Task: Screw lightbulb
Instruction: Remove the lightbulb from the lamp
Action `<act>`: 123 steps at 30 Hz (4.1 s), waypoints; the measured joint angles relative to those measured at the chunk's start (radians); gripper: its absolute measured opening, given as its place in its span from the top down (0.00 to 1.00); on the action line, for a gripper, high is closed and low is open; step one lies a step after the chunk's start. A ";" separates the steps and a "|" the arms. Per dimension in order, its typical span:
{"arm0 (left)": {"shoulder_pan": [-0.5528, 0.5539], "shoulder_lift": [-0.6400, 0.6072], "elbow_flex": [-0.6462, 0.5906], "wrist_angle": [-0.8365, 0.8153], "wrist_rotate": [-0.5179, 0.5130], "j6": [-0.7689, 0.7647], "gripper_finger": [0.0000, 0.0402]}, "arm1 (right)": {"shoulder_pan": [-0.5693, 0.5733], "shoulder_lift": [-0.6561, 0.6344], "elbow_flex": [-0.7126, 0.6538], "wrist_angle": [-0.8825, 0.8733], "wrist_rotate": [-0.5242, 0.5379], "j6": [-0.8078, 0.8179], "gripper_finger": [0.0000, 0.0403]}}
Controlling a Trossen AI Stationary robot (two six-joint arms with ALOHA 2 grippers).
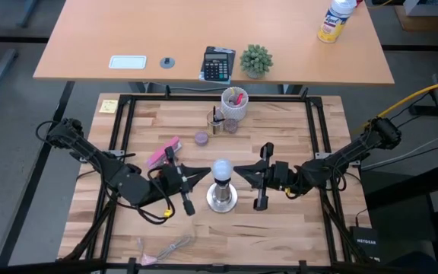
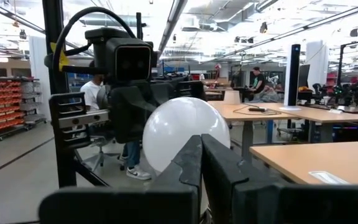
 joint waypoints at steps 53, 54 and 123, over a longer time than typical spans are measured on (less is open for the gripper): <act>-0.052 0.000 0.000 0.010 -0.089 0.082 0.99 | 0.038 -0.074 0.000 -0.148 0.071 0.068 0.96; -0.052 0.000 0.000 0.009 -0.089 0.089 0.99 | 0.039 -0.074 0.000 -0.158 0.056 0.069 0.96; 0.024 0.000 0.000 -0.001 0.030 -0.006 0.99 | -0.057 0.014 0.001 -0.207 -0.049 0.304 0.44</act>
